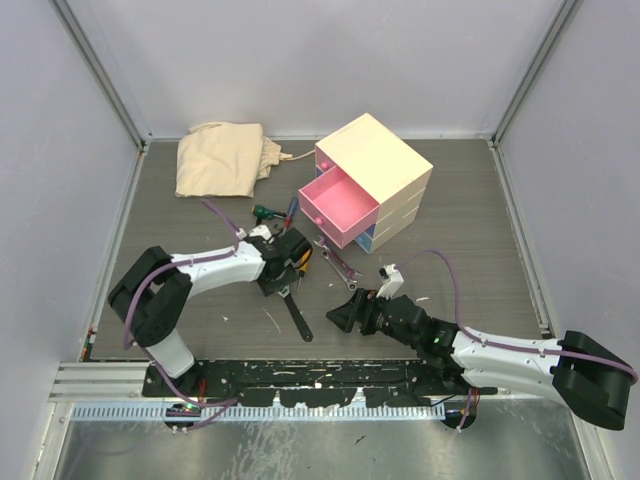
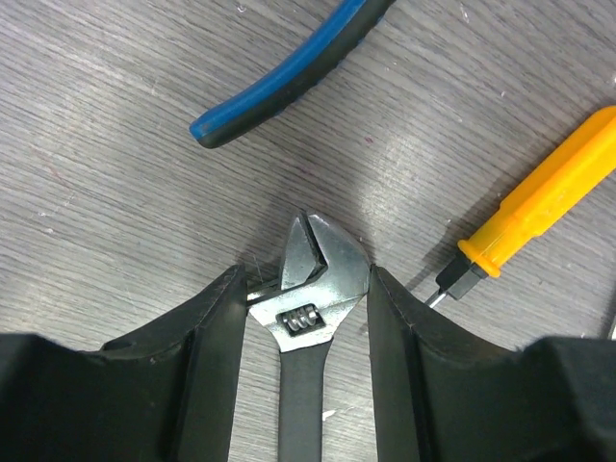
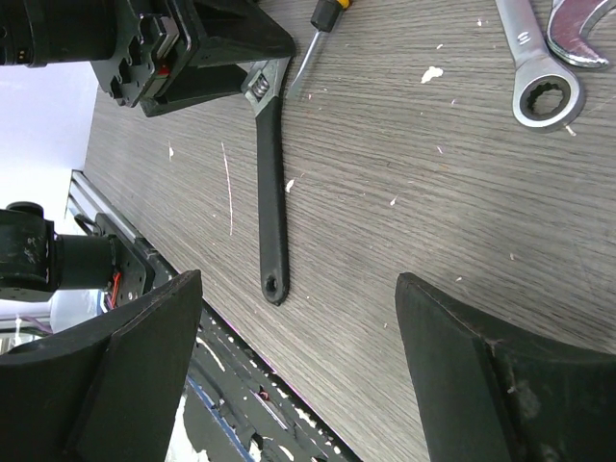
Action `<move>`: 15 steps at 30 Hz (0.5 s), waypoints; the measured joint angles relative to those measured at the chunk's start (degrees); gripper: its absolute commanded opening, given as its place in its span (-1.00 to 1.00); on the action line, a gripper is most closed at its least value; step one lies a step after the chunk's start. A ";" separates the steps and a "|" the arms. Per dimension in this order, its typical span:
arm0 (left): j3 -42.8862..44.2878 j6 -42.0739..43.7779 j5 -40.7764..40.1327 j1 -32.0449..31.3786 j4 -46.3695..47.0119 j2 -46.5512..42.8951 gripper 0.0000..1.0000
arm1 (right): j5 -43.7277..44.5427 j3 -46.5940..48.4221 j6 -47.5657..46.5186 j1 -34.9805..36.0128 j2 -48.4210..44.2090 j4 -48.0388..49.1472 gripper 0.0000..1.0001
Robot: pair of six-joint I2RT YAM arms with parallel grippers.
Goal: Sort the tools into containers
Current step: Pick up the wrench from the center of the board.
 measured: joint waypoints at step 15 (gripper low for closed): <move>-18.05 5.86 4.48 0.04 17.18 -17.46 -1.00 | -2.08 0.52 -1.95 0.00 7.06 4.96 0.77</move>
